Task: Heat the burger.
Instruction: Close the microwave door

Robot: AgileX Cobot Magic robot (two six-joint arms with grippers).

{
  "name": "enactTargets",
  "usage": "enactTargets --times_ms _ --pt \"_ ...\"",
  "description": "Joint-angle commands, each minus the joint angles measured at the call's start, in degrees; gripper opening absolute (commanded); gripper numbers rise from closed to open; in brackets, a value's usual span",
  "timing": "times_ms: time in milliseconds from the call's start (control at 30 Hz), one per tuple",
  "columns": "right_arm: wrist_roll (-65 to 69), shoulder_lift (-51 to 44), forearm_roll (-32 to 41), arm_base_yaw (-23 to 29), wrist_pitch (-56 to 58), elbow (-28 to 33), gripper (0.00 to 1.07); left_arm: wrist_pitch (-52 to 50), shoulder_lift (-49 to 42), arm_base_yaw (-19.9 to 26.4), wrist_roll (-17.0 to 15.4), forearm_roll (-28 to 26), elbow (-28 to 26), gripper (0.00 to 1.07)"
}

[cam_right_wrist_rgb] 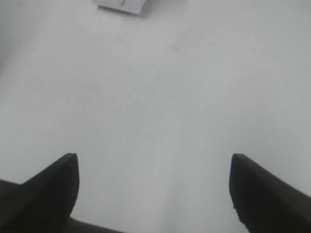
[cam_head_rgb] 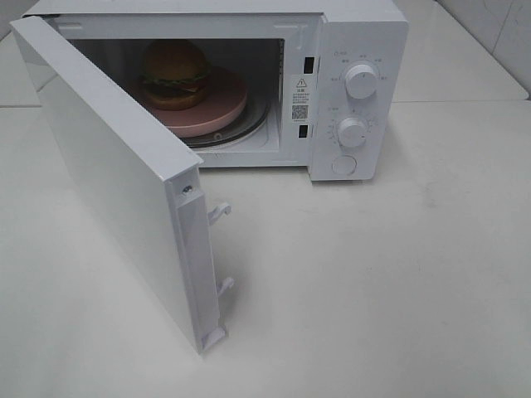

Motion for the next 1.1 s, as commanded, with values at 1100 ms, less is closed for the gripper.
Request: enactTargets --times_ms 1100 --pt "3.78 -23.03 1.15 -10.77 6.02 1.72 0.76 0.06 -0.97 0.11 -0.23 -0.06 0.11 1.00"
